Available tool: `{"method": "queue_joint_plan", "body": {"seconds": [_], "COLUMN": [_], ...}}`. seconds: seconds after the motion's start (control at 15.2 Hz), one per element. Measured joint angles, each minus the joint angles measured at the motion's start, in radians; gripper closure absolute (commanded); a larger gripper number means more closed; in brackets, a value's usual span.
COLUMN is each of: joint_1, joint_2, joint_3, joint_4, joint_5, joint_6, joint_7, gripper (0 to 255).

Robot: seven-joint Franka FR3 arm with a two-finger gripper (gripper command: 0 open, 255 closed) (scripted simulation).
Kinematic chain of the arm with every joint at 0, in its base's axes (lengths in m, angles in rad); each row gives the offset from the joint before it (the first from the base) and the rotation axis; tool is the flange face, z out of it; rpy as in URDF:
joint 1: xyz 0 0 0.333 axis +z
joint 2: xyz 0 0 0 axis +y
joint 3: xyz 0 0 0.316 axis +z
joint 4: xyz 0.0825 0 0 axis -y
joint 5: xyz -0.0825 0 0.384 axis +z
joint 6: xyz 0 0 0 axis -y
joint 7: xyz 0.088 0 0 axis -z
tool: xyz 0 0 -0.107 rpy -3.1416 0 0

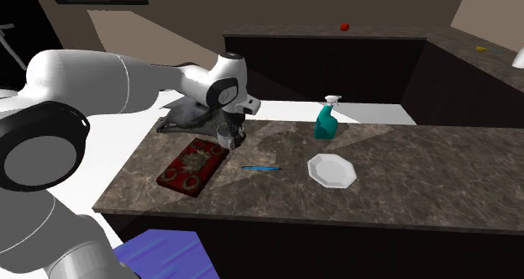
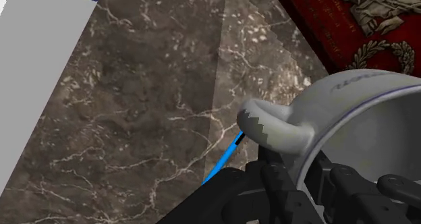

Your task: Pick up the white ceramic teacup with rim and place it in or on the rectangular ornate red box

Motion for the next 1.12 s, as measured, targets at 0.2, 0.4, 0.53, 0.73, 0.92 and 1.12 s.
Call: {"method": "queue_joint_plan", "body": {"seconds": [0.2,0.4,0.53,0.73,0.92,1.12], "joint_1": [0.026,0.055,0.078,0.106,0.129,0.131], "joint_2": [-0.065,-0.128,-0.167,-0.202,-0.23,-0.225], "joint_3": [0.028,0.061,0.087,0.122,0.15,0.155], "joint_4": [-0.065,-0.12,-0.164,-0.178,-0.222,-0.255], "joint_5": [0.017,0.036,0.053,0.07,0.088,0.091], "joint_6": [0.004,0.002,0.011,-0.004,0.018,0.056], "joint_7": [0.046,0.096,0.135,0.189,0.226,0.227], "gripper": [255,255,255,255,255,255]}}
